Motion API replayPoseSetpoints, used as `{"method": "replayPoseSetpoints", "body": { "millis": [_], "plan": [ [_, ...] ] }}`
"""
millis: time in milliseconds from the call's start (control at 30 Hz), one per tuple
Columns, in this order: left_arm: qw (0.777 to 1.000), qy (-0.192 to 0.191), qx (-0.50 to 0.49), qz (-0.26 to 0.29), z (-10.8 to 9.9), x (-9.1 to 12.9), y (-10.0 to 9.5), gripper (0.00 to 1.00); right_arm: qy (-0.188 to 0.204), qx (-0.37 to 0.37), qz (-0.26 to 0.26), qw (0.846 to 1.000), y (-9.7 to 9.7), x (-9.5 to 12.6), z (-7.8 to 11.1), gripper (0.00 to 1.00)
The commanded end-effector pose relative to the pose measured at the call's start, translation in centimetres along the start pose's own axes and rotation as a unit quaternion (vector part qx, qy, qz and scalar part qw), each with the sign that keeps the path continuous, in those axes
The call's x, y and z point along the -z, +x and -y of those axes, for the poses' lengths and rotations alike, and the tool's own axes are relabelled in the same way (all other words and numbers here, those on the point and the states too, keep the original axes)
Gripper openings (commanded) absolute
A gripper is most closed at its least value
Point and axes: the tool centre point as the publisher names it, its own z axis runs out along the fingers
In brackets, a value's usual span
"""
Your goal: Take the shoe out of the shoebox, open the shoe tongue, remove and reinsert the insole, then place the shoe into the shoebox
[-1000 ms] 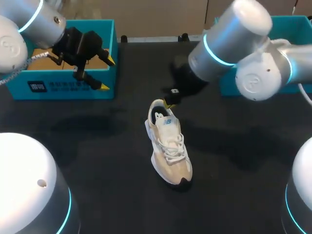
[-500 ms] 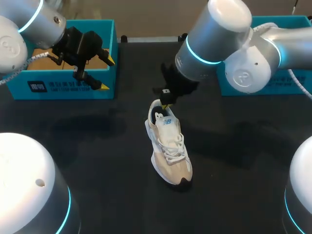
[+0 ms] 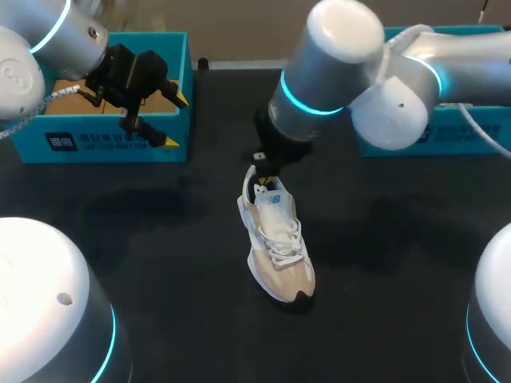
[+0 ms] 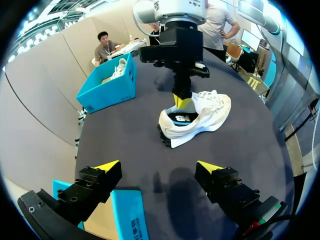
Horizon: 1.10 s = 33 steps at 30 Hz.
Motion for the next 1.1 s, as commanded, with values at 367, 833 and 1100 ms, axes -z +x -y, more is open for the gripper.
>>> {"method": "replayPoseSetpoints", "body": {
  "millis": [367,833,1100],
  "plan": [
    [1.0,-0.002,0.0,0.0,0.0,0.0,0.0,1.0,0.023,0.001,0.029,0.999,1.4,-1.7,0.2,0.0],
    [1.0,-0.002,0.0,0.0,0.0,0.0,0.0,1.0,0.046,-0.001,0.041,0.998,0.3,-4.6,0.7,0.0],
    [1.0,-0.002,0.0,0.0,0.0,0.0,0.0,1.0,0.056,-0.014,0.06,0.997,-0.6,-5.5,1.2,0.0]
  ]
}}
